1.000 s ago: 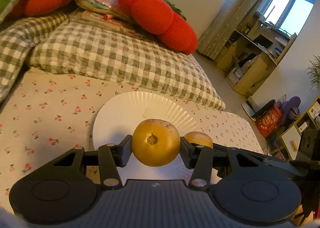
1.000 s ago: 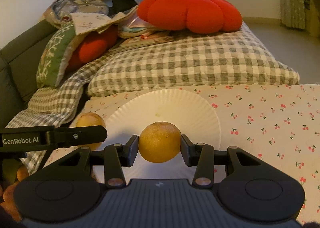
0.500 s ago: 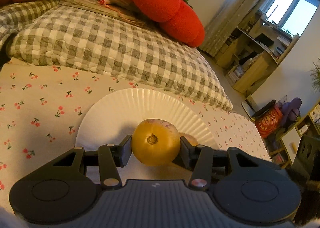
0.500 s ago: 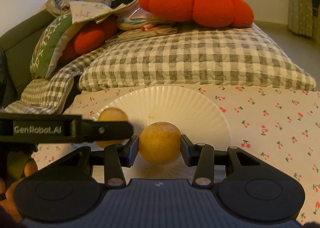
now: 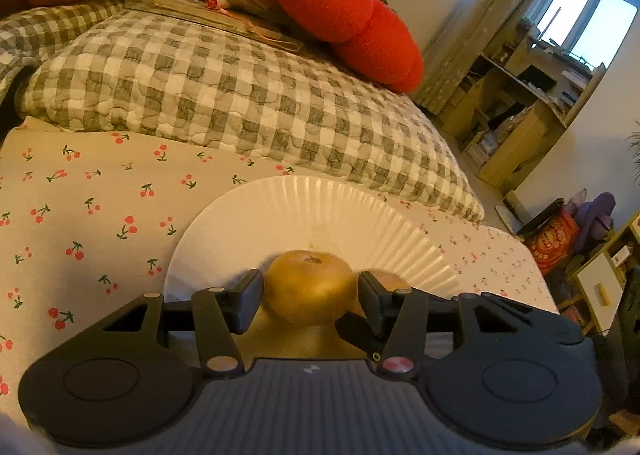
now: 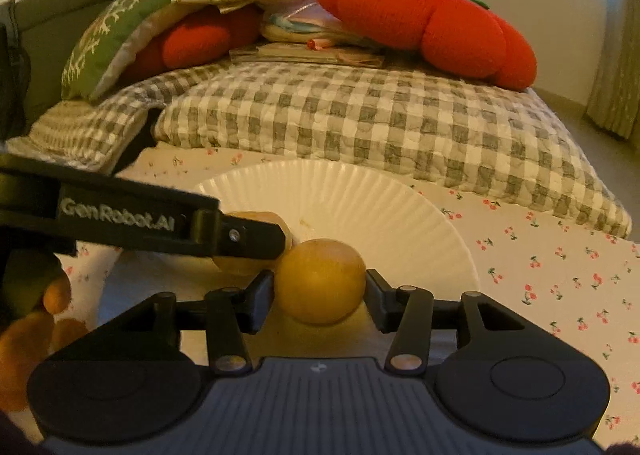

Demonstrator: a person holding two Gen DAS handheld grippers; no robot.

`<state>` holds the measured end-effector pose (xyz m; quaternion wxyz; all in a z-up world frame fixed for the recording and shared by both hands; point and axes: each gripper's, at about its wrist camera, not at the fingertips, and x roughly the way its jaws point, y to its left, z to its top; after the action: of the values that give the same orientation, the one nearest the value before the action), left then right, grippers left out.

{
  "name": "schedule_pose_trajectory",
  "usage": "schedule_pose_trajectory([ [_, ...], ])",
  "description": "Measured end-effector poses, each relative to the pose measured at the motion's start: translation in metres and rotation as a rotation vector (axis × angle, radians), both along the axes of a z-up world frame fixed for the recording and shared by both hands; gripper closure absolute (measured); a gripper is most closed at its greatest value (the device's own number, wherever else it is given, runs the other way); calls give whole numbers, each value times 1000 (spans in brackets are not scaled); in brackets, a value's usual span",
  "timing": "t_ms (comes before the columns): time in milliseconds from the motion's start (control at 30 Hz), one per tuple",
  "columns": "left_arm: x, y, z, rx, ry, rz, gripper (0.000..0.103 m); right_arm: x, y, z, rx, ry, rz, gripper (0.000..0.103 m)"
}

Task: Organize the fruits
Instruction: 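Lower both pears onto the plate and open both grippers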

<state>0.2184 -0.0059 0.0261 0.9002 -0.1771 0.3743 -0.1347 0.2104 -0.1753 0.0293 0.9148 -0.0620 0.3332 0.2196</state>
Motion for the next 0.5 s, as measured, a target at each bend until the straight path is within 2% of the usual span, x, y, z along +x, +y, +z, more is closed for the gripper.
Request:
schedule_pose_trajectory([
  [167, -7, 8, 11, -26, -17, 21, 37, -6, -7, 11, 29, 0, -28, 41],
  [400, -30, 22, 31, 0, -27, 41, 27, -18, -18, 28, 69, 6, -82, 20],
  [500, -41, 25, 39, 23, -28, 53, 24, -24, -22, 32, 84, 21, -104, 18],
])
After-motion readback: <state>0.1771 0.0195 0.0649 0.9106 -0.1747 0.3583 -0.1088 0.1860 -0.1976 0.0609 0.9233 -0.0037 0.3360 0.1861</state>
